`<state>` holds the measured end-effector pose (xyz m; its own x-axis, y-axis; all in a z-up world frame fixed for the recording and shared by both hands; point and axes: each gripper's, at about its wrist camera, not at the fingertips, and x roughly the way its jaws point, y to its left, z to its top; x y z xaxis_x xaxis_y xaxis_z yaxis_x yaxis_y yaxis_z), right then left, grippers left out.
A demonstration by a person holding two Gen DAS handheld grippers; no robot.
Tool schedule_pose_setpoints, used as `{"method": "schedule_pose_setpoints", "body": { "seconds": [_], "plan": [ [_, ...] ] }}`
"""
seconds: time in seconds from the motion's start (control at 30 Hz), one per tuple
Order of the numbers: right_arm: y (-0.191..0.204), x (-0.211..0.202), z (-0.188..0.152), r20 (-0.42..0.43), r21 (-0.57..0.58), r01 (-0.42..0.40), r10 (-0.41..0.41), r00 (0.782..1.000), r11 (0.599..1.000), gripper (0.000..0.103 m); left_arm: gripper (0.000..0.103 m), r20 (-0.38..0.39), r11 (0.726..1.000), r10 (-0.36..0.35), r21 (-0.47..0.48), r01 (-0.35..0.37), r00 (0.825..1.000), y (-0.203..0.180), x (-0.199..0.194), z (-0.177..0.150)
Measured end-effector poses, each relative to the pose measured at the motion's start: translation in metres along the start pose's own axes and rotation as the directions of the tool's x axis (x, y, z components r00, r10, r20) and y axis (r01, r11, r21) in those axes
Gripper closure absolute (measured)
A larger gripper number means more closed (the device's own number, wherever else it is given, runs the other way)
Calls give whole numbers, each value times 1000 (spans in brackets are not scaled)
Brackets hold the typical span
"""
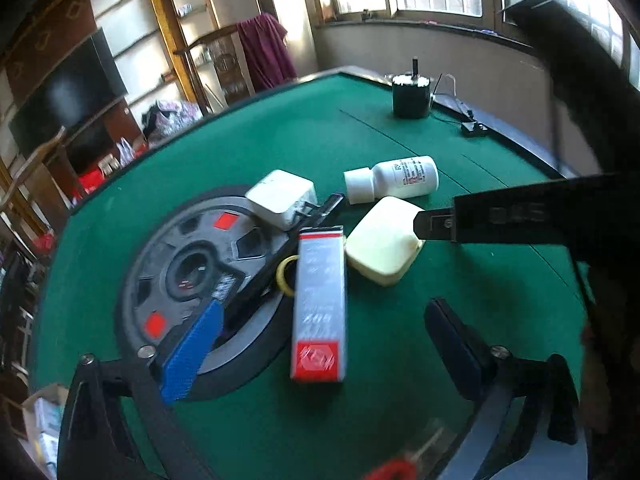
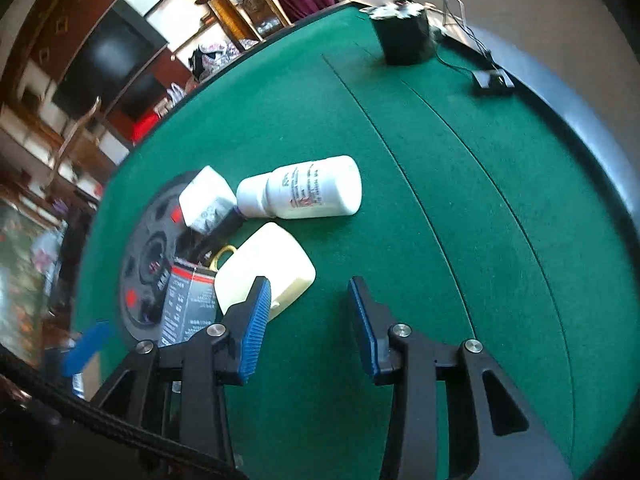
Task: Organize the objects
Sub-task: 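Grasp the red-and-white glue box with the left tool while the right tool approaches the candle pack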
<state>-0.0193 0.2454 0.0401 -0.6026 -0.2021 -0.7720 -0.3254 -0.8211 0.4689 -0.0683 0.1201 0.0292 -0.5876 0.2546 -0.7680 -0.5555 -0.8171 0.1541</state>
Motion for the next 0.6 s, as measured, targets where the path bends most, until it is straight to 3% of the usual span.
{"method": "schedule_pose_setpoints", "body": {
  "seconds": [0.07, 0.1, 0.13, 0.17, 0.4, 0.53, 0.6],
  "plan": [
    [3, -7, 1, 33, -12, -24, 25, 999, 1000, 66, 29, -31, 999, -31, -16, 30, 999, -2, 12, 2],
    [6, -9, 1, 47, -22, -27, 28, 999, 999, 66, 61, -57, 999, -45, -27, 43, 997, -3, 19, 2],
    [8, -13, 1, 62, -32, -25, 27, 998, 999, 65, 76, -103, 997, -56, -49, 51, 993, -2, 28, -1],
    [10, -14, 2, 75, -41, -20, 23, 997, 999, 65, 81, -82, 994, -82, -79, 76, 993, 1, 26, -2],
    [17, -7, 3, 74, -80, -14, 20, 997, 997, 61, 81, -41, 984, -81, -165, 73, 996, 31, -12, -29],
    [39, -2, -4, 55, -187, -33, 44, 998, 982, 61, 80, 4, 977, -36, -210, 36, 999, 55, -62, -60],
    [61, 2, -16, -6, -290, -81, 83, 997, 954, 61, 80, 16, 968, -36, -249, 39, 999, 70, -85, -75]
  ]
}}
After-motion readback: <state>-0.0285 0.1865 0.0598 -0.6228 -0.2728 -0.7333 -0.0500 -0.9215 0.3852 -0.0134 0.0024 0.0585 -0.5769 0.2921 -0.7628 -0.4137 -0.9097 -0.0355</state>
